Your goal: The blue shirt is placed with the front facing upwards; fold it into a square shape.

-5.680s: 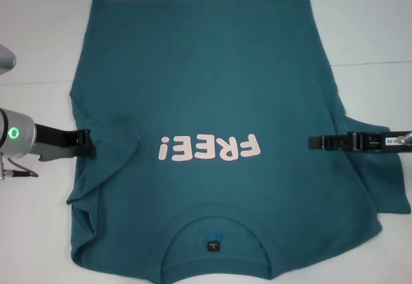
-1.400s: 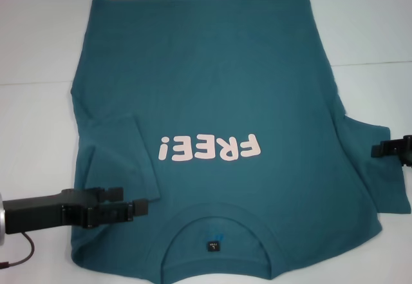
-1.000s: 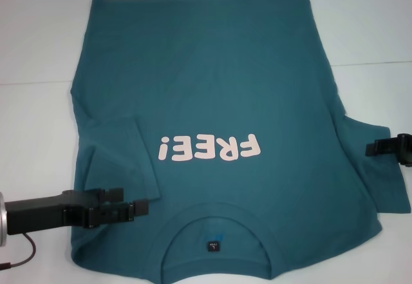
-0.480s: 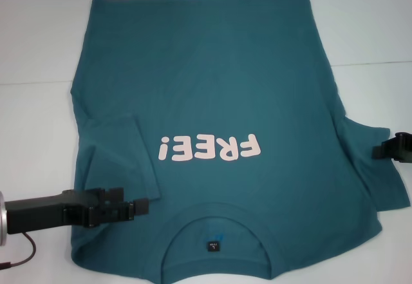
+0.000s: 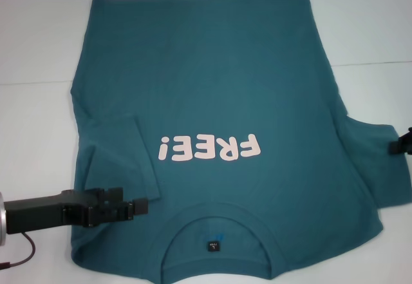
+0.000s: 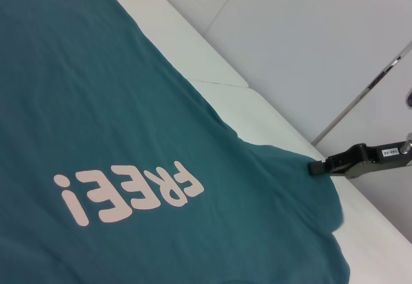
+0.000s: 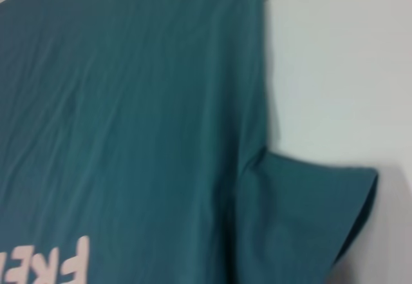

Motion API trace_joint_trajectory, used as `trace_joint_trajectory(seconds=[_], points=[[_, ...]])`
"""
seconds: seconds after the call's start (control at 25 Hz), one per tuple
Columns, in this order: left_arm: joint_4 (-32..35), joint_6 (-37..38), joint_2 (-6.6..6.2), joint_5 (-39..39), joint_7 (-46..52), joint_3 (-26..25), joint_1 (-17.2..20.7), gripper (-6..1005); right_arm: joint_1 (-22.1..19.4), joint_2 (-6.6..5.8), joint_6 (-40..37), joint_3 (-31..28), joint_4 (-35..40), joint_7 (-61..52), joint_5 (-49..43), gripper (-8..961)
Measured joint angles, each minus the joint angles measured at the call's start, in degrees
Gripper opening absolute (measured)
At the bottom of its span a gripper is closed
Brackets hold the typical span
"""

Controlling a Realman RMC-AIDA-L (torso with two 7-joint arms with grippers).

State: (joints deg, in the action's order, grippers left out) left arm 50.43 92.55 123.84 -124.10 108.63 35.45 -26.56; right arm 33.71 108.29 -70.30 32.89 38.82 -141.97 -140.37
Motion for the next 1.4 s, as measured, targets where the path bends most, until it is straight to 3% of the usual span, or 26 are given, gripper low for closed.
trace_joint_trajectory(seconds=[0.28,0.56,0.8,1.4], points=[[-0.1,0.0,0.00,0.0,0.1,-0.5,0.5,939,3.4,0.28,0.2,0.6,1.8,-1.0,-6.7,10],[-0.1,0.0,0.00,0.0,0.6,-1.5,1.5,939,6.8,1.52,0.5,2.8,5.3,-5.2,-16.5,10],[-0.1,0.1,-0.07,0.0,0.6,-2.2,1.7,938,7.0,1.99,0.2,4.1,8.6,-7.2,-16.8,11],[-0.1,0.1,-0.09,0.0,0.7,-3.6,1.7,939,6.6,1.71,-2.5,3.7,13.1,-9.9,-16.8,11]])
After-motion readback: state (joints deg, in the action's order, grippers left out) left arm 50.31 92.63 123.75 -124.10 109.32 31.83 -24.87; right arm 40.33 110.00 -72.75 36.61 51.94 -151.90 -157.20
